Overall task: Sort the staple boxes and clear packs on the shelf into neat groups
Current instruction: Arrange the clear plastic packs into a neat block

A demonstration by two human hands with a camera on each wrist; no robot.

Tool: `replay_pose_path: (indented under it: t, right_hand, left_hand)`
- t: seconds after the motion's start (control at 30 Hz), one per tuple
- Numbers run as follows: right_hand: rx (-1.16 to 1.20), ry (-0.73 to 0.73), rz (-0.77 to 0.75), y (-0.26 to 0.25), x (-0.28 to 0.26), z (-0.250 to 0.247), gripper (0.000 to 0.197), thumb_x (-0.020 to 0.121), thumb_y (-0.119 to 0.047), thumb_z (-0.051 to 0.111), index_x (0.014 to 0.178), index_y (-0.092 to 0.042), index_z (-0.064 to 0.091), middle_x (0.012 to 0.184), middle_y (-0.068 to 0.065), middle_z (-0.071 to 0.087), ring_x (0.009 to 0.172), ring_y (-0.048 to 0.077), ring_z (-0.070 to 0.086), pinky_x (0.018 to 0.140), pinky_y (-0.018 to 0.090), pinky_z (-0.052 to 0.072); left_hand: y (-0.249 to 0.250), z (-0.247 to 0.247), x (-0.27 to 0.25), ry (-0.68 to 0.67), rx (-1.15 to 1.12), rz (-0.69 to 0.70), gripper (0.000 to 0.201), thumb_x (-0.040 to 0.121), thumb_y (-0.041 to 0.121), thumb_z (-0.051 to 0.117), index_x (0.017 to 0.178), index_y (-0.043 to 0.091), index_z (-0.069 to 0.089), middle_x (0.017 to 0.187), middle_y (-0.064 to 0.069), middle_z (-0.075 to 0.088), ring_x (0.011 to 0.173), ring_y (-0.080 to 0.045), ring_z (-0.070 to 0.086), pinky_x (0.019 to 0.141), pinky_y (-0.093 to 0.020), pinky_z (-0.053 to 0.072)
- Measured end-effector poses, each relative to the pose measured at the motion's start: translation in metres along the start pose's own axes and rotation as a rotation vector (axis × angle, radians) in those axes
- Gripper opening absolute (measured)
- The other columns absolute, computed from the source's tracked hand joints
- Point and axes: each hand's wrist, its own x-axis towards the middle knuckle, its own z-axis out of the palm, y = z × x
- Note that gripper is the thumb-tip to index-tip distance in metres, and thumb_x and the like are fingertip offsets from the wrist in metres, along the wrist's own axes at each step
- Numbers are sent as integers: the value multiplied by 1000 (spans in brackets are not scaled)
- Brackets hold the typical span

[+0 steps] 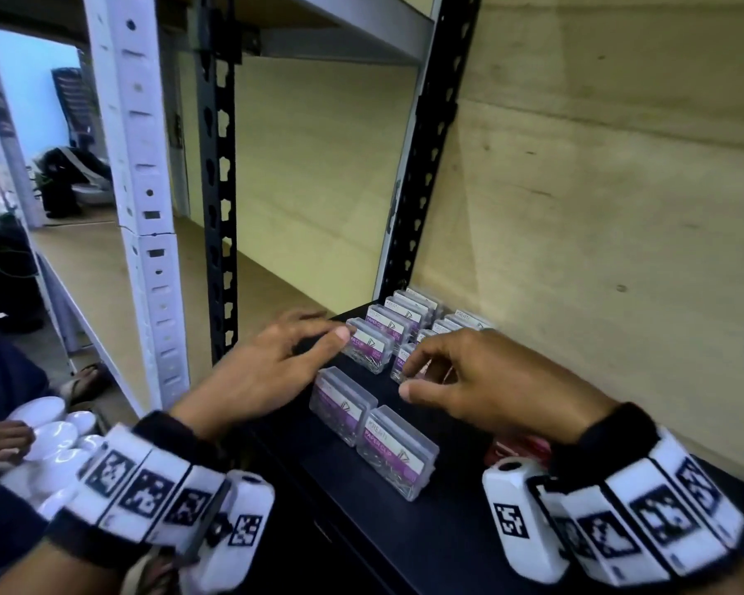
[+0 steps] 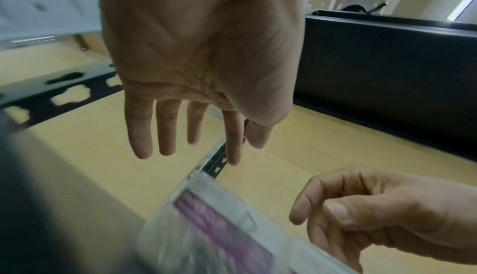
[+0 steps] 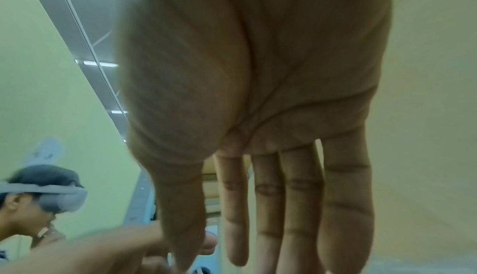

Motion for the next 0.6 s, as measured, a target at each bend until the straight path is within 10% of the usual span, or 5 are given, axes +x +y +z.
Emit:
replay_pose_path:
  t: [0.17,0.6]
  right_hand:
    - [-161,12,121,10,38,-5,33,90,-47,65,119,-33,62,122,-7,61,102,12,59,89,30,49]
    - [-197,-77,210,21,58,-3,39,85,-37,75,122,-33,62,122,-3,63,98,14,55,83,28,42]
  left_hand:
    - [7,-21,56,-221,175,43,43,93,61,41,127,41,59,142,14,47,110,-7,50,98,-33,40]
    - [18,-11,96,-558,353,35,49,99,58,30,140,39,49,152,8,39,138,-15,36,109,-31,25]
